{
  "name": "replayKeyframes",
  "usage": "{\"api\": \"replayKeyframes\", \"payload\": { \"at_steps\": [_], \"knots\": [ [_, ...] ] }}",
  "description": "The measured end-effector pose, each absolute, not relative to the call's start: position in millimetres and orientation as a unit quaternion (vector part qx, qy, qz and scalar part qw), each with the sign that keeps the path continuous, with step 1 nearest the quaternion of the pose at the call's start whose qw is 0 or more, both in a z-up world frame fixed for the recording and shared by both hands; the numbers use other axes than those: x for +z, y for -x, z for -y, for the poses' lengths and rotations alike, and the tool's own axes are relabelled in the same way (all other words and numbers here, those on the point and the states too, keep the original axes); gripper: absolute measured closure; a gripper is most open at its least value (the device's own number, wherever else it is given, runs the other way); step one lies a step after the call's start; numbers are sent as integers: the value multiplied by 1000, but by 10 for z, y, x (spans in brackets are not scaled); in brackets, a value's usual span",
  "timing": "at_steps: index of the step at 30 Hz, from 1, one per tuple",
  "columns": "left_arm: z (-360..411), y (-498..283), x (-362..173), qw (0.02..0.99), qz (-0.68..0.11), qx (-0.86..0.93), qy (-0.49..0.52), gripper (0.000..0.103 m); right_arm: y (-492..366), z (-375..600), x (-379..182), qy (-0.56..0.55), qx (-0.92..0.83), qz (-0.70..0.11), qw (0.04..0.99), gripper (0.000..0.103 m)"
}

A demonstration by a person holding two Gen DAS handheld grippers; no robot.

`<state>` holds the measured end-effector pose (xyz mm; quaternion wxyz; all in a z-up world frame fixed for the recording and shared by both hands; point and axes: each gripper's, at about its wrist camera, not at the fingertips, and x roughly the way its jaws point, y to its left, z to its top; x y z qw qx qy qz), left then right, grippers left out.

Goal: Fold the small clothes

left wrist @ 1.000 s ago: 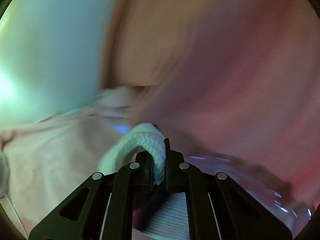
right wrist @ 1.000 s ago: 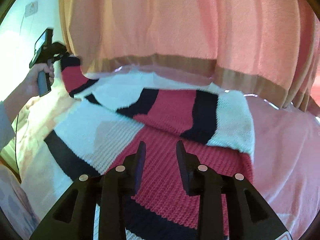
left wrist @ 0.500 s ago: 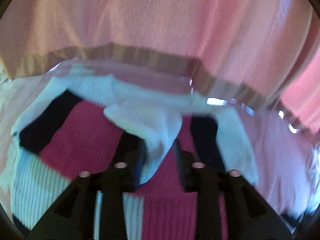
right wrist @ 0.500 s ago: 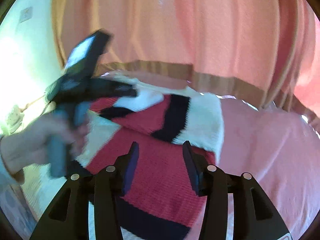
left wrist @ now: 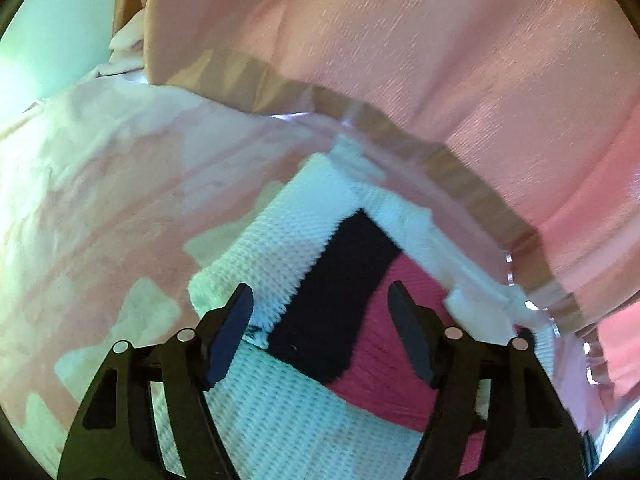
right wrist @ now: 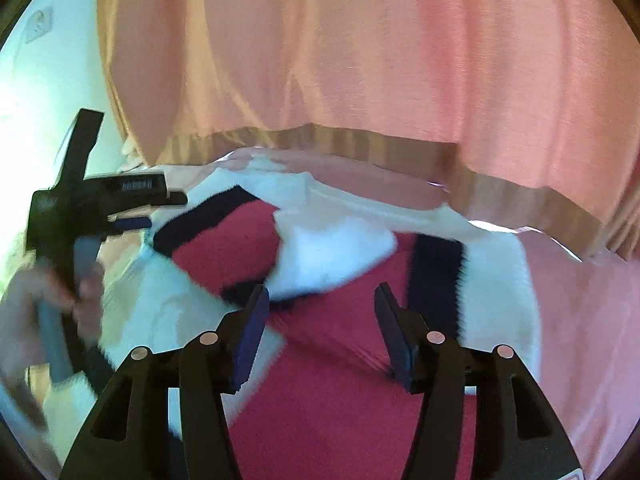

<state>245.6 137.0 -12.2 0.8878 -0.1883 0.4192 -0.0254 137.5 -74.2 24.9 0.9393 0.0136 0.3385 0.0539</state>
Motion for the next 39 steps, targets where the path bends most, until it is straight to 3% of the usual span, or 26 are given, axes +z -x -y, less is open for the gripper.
{"api": "replayKeyframes", "payload": {
  "at_steps": [3, 5, 6, 11, 15, 17, 19, 23, 25, 29, 31, 34, 39],
  "knots": [
    [-1328, -2502, -188, 885, -427, -35, 184, 36, -1675, 544, 166, -20, 32, -348, 937, 48],
    [-1309, -2481, -192, 884, -428, -38, 182, 36, -1835, 464, 37, -7, 11, -363, 932, 57],
    [-1311, -2486, -189, 885, -428, -40, 177, 36, -1897, 460, -26, -2, 1, -371, 929, 99],
    [-1327, -2461, -193, 887, -423, -51, 179, 37, -1545, 1047, 150, -87, -50, -301, 948, 96],
    [-1190, -2414, -264, 884, -434, -62, 165, 37, -1507, 1376, -310, -90, -77, -397, 910, 88],
    [-1166, -2367, -246, 883, -433, -64, 168, 36, -1286, 1569, -293, -154, -65, -380, 910, 78],
    [-1189, -2318, -201, 881, -431, -67, 184, 34, -1160, 1665, -219, -169, -71, -366, 912, 51],
    [-1316, -2333, -231, 865, -440, -57, 233, 33, -1260, 1718, -83, -169, -67, -354, 917, 50],
    [-1386, -2396, -313, 855, -449, -47, 255, 33, -1420, 1719, -102, -159, -75, -364, 915, 43],
    [-1443, -2469, -413, 845, -453, -44, 282, 35, -1628, 1845, -348, -189, -89, -391, 896, 43],
    [-1470, -2447, -390, 840, -455, -41, 293, 38, -1597, 1951, -410, -216, -88, -387, 892, 48],
    [-1539, -2341, -308, 829, -450, -46, 327, 37, -1454, 2054, -385, -230, -90, -372, 895, 47],
    [-1532, -2448, -457, 836, -458, -29, 300, 37, -1317, 2149, -437, -256, -90, -358, 893, 47]
  ]
}}
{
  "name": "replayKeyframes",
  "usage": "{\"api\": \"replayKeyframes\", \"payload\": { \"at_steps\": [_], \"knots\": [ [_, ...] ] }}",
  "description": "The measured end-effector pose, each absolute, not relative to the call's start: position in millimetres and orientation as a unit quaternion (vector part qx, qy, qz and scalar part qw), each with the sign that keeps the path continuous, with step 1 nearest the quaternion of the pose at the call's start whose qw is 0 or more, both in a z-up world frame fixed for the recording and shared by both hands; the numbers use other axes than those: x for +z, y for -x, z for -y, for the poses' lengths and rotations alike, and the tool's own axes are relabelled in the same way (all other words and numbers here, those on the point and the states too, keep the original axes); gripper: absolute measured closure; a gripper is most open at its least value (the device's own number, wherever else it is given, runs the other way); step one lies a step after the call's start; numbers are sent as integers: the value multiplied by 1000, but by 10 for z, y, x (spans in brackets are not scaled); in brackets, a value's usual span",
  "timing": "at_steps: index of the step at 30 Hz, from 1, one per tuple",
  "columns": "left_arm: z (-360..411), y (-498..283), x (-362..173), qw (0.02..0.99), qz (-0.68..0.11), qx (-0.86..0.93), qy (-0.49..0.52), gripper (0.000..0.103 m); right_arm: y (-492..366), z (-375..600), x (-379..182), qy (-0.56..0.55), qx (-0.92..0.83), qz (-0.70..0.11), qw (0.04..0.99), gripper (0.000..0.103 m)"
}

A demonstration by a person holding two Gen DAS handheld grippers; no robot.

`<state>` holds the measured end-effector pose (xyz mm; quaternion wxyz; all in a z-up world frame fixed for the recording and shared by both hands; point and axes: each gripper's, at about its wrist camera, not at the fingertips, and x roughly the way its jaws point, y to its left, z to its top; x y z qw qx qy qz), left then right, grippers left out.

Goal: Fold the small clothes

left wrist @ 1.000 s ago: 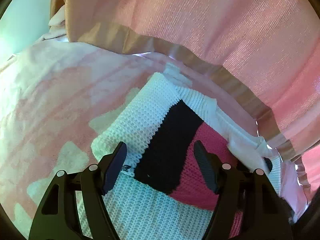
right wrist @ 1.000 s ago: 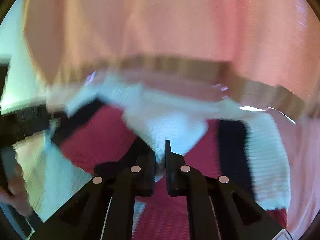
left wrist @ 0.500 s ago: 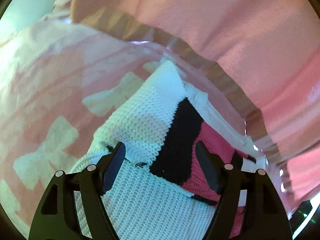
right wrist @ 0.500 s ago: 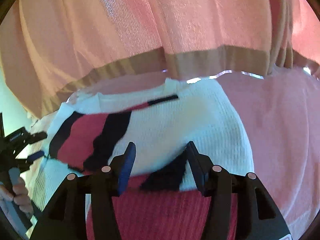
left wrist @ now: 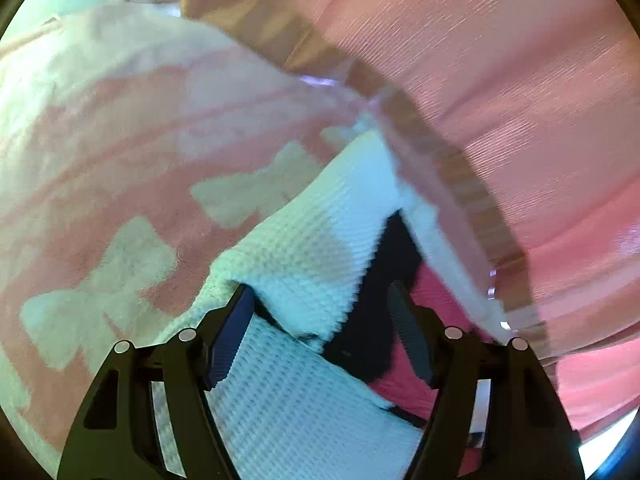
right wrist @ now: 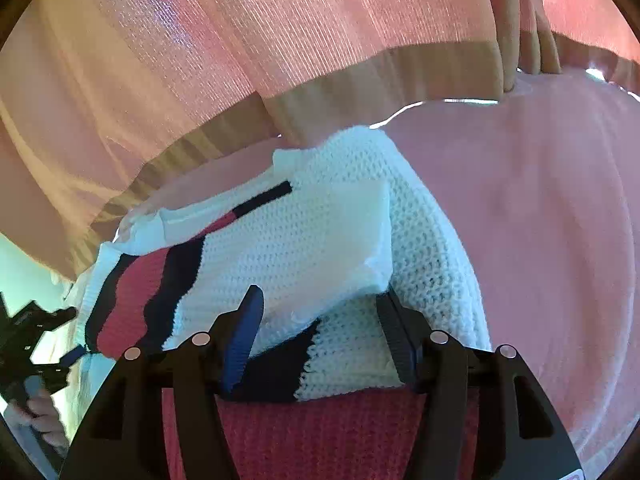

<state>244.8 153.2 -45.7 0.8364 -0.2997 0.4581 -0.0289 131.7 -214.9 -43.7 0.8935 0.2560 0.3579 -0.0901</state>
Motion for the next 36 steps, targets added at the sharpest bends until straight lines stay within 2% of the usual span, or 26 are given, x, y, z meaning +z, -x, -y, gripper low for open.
{"api": "replayKeyframes", "payload": {
  "at_steps": [2, 3, 4, 5, 6, 8, 11, 12, 15, 18, 22, 24, 25, 26, 27, 30, 33, 34, 36],
  "knots": [
    [-1506, -2531, -565, 829, -467, -37, 305, 46, -1393, 2101, -427, -241, -93, -360, 896, 49],
    [-1479, -2555, -558, 836, -463, -36, 292, 51, -1457, 2067, -412, -234, -87, -363, 898, 72],
    [-1458, -2568, -548, 841, -459, -39, 282, 68, -1513, 2058, -405, -237, -77, -366, 897, 95],
    [-1417, -2597, -528, 846, -456, -48, 270, 81, -1554, 2058, -403, -245, -66, -368, 894, 96],
    [-1408, -2599, -483, 851, -450, -50, 267, 86, -1568, 2053, -339, -246, -60, -358, 899, 97],
    [-1426, -2545, -327, 864, -419, -56, 274, 89, -1488, 2023, -60, -227, -50, -314, 921, 97],
    [-1453, -2436, -149, 883, -385, -53, 265, 89, -1312, 2035, 260, -203, -50, -250, 945, 97],
    [-1467, -2435, -188, 885, -385, -43, 257, 88, -1326, 2067, 215, -178, -64, -254, 949, 97],
    [-1461, -2532, -572, 859, -442, -22, 257, 88, -1615, 2231, -410, -197, -71, -375, 903, 97],
    [-1454, -2516, -546, 865, -430, -23, 257, 87, -1509, 2233, -365, -204, -69, -353, 911, 97],
    [-1456, -2505, -553, 865, -439, -18, 241, 83, -1509, 2221, -457, -170, -94, -378, 905, 91],
    [-1471, -2426, -417, 861, -448, -15, 241, 81, -1309, 2298, -353, -187, -113, -362, 906, 86],
    [-1462, -2378, -354, 862, -446, -14, 240, 80, -1167, 2299, -243, -187, -133, -341, 912, 78],
    [-1453, -2303, -266, 865, -443, -10, 236, 78, -1039, 2273, -145, -183, -145, -317, 919, 78],
    [-1425, -2217, -164, 867, -439, -9, 235, 76, -933, 2188, -17, -172, -142, -293, 930, 79],
    [-1247, -2124, 109, 898, -402, -26, 177, 73, -1167, 1728, 215, -137, -54, -300, 942, 100],
    [-1186, -2150, 314, 929, -349, -3, 124, 70, -1668, 1104, 309, -92, 26, -311, 945, 101],
    [-1189, -2233, 313, 930, -349, 4, 111, 65, -1839, 883, 295, -75, 46, -317, 944, 101],
    [-1218, -2456, 186, 927, -365, 12, 84, 64, -2181, 507, 188, -67, 81, -338, 935, 102]
  ]
}}
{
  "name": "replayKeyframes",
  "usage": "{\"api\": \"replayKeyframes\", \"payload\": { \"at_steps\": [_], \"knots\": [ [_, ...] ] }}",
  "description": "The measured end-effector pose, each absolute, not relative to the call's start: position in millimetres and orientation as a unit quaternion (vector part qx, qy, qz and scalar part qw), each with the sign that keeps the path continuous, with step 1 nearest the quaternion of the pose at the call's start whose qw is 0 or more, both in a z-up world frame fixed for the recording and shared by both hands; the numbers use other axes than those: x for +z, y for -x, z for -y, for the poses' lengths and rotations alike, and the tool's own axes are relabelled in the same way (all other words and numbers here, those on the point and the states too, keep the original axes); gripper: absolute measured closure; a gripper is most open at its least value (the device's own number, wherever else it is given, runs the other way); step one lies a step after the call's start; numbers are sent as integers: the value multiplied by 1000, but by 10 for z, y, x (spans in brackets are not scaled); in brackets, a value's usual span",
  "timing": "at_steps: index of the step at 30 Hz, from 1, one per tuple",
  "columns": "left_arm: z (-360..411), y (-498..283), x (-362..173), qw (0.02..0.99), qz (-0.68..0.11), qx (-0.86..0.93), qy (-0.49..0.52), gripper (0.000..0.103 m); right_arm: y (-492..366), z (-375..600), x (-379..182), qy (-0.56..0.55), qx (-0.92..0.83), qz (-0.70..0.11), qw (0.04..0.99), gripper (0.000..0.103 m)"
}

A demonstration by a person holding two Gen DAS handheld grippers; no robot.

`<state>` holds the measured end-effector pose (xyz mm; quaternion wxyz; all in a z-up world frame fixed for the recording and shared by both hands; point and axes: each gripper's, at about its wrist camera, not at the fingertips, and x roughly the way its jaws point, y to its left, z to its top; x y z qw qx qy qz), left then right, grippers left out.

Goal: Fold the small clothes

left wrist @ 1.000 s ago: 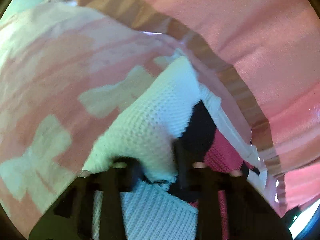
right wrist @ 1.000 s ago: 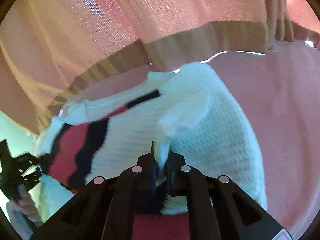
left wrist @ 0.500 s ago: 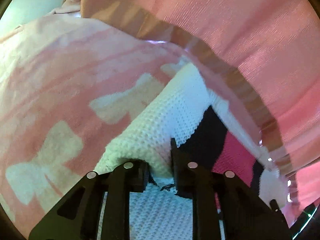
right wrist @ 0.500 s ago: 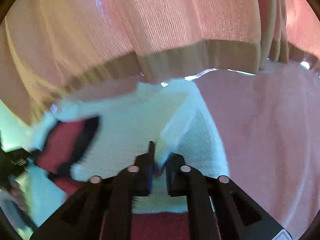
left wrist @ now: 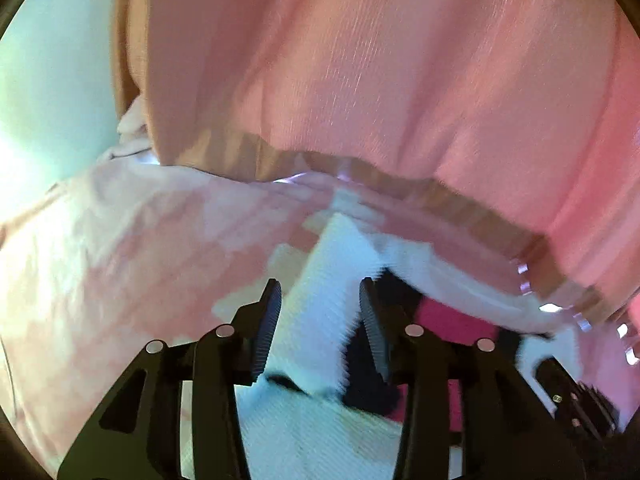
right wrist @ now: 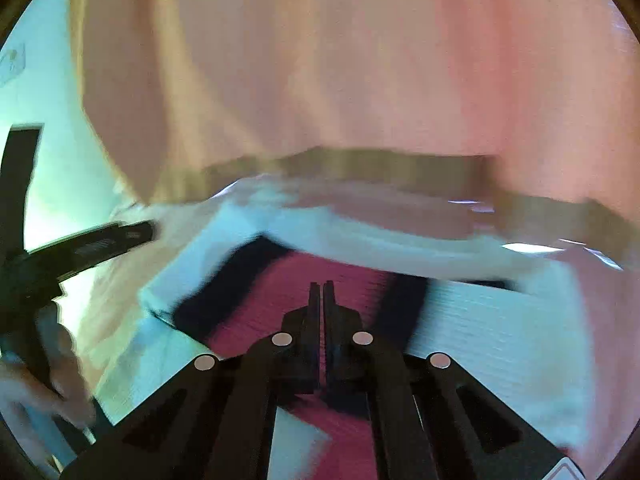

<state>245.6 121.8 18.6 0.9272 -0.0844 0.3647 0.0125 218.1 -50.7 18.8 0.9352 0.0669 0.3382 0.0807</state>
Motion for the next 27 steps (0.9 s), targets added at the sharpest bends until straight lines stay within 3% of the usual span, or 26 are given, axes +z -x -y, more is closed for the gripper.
{"api": "replayKeyframes", "payload": {
  "at_steps": [7, 14, 19, 26, 27],
  "knots": [
    [-1322, -2774, -402, 907, -420, 7, 33, 62, -2714, 253, -443, -65, 66, -404, 910, 103],
    [-1096, -2738, -461, 912, -406, 19, -48, 63, -2086, 1613, -300, -145, -100, -374, 911, 102],
    [-845, -2630, -206, 924, -379, -26, -42, 64, -2097, 1533, -315, -83, -85, -392, 912, 103],
    [-630, -2582, -402, 913, -395, -31, -101, 64, -1435, 2271, -294, -158, -152, -368, 904, 102],
    [-592, -2544, -355, 915, -392, -38, -93, 64, -1392, 2214, -237, -146, -144, -362, 909, 97]
  ]
}}
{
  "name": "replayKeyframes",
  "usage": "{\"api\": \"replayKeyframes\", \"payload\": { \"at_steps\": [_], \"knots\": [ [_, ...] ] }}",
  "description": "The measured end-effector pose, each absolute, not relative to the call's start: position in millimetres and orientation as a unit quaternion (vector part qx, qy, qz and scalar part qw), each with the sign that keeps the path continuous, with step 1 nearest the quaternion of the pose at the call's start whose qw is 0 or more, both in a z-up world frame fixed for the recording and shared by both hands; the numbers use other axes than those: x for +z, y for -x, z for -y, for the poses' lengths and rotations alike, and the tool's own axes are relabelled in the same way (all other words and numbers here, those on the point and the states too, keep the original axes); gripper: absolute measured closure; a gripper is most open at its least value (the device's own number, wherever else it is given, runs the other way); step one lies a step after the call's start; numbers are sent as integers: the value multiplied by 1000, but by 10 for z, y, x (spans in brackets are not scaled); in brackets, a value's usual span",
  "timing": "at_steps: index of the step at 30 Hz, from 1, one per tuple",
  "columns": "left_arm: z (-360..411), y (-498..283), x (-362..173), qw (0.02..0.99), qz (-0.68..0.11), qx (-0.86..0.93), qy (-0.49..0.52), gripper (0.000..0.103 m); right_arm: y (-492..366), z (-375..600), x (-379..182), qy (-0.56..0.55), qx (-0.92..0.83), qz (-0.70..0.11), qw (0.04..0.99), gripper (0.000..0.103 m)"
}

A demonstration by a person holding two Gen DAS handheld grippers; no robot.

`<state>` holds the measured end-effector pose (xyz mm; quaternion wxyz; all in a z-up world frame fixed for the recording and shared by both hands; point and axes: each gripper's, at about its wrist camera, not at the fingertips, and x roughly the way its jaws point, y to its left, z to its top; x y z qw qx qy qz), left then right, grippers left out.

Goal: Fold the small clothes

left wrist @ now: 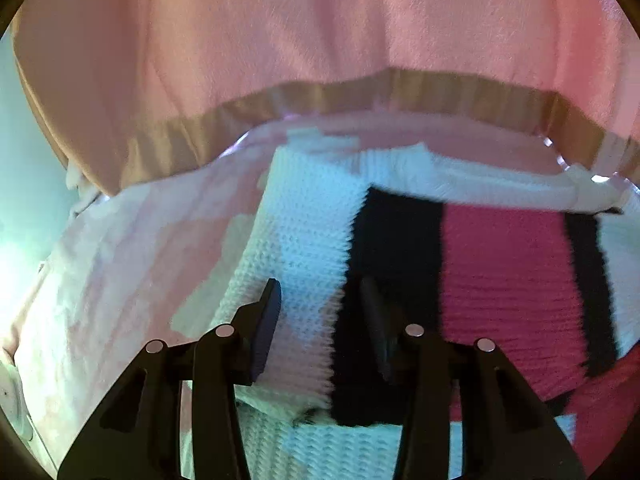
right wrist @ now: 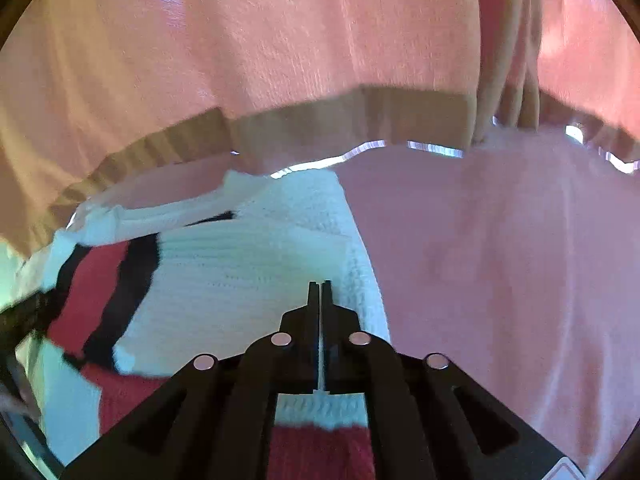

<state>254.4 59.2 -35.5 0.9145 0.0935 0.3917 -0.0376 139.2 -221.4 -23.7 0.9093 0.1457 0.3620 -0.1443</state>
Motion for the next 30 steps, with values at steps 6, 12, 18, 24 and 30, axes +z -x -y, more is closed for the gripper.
{"api": "replayKeyframes", "payload": {
  "at_steps": [6, 12, 18, 24, 30],
  "knots": [
    [-309, -2459, -319, 906, -407, -93, -67, 59, -1765, 2306, -272, -147, -131, -376, 906, 60],
    [-178, -2454, -446, 902, -409, -87, -102, 57, -1798, 2343, -143, -124, -102, -367, 916, 93],
    [-234, -2529, -490, 903, -410, -77, -103, 54, -2004, 2450, -306, -79, -110, -395, 909, 91],
    [-288, -2493, -409, 904, -412, -69, -93, 52, -1430, 2447, 94, -126, -112, -344, 924, 71],
    [-652, -2336, -250, 908, -413, -44, -57, 52, -957, 2496, -456, -208, -93, -397, 889, 56]
  ]
}}
